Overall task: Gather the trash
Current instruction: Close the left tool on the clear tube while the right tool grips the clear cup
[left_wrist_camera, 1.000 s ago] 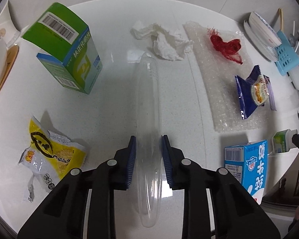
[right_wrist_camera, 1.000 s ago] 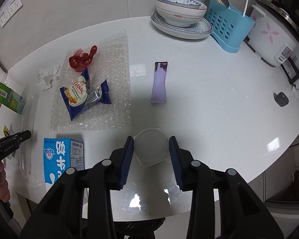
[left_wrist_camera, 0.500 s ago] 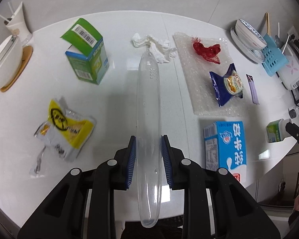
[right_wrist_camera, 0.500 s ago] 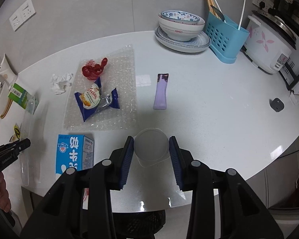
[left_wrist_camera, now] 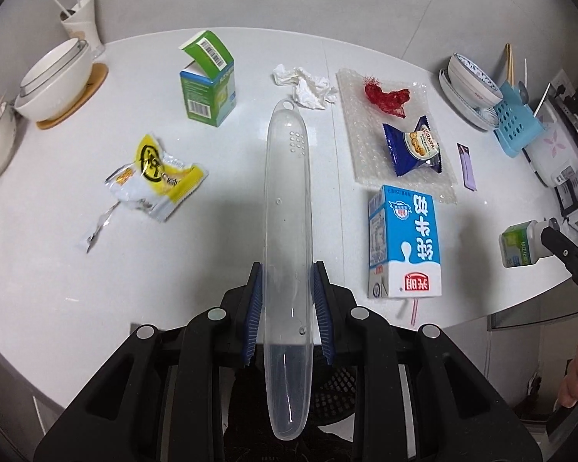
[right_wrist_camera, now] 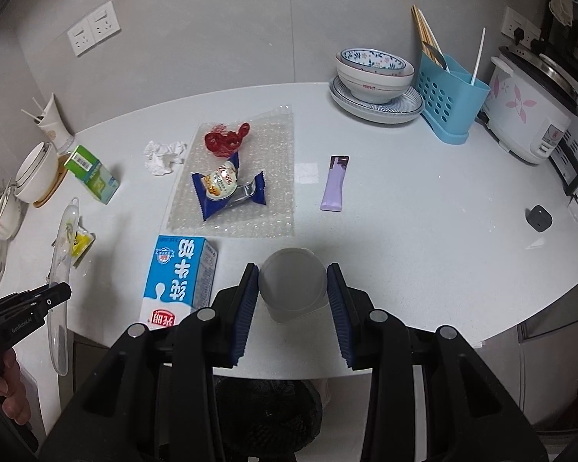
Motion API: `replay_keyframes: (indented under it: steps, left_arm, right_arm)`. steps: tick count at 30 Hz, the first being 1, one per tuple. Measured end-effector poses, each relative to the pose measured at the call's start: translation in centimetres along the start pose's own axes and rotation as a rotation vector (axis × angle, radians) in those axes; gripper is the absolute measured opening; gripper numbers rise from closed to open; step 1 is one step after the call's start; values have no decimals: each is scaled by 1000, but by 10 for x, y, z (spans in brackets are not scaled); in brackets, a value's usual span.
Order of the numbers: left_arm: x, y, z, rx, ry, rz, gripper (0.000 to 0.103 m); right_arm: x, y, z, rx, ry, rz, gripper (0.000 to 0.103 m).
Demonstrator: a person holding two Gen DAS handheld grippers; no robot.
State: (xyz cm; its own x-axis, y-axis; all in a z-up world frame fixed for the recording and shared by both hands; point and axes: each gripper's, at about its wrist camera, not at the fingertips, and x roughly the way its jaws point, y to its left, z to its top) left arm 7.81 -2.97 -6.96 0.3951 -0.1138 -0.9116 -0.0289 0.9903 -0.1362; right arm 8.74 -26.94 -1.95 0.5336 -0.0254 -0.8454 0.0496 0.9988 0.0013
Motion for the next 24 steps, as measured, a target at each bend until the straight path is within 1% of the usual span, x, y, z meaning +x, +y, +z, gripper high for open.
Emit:
replay_keyframes:
  steps: [6,14,24]
  left_arm:
    - [-18,-2,-22,-12,-17,-2,25]
    - [-36,-11,-52,1,-30,-10,25]
    - [-45,-23,-94,29,-31,-35,25]
  right_arm:
    - [-18,-1,-12,-17,-24,23,35]
    - [-38,4,-35,-53,-42,46,35]
    - [-49,15,-69,-109,-29,78,35]
